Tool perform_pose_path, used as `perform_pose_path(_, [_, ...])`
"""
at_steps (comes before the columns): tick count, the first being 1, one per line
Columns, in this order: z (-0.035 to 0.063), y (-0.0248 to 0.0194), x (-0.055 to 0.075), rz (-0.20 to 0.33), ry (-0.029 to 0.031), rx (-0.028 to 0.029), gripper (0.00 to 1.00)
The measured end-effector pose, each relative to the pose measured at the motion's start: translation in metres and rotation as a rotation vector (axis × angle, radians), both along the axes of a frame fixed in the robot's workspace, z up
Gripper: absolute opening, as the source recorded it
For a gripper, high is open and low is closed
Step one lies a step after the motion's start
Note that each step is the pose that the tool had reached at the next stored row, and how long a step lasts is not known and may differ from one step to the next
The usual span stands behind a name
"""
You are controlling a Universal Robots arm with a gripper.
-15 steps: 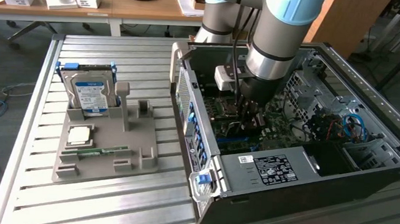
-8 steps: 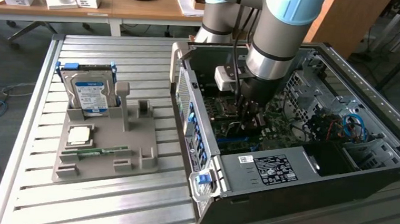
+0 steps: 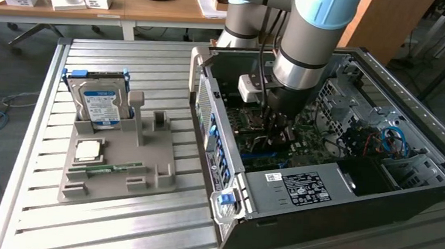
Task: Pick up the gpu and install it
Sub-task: 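Insert the gpu into the slot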
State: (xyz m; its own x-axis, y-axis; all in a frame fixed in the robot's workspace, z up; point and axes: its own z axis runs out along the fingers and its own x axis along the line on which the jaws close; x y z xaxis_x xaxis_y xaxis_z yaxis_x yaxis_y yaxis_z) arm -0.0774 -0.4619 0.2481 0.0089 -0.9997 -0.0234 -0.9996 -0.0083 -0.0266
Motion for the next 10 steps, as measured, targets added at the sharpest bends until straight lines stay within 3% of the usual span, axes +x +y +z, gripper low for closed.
perform_pose_path(10, [-0.0010,0.0000,-0.0008,0.000,0.0000,0.0001,0.26])
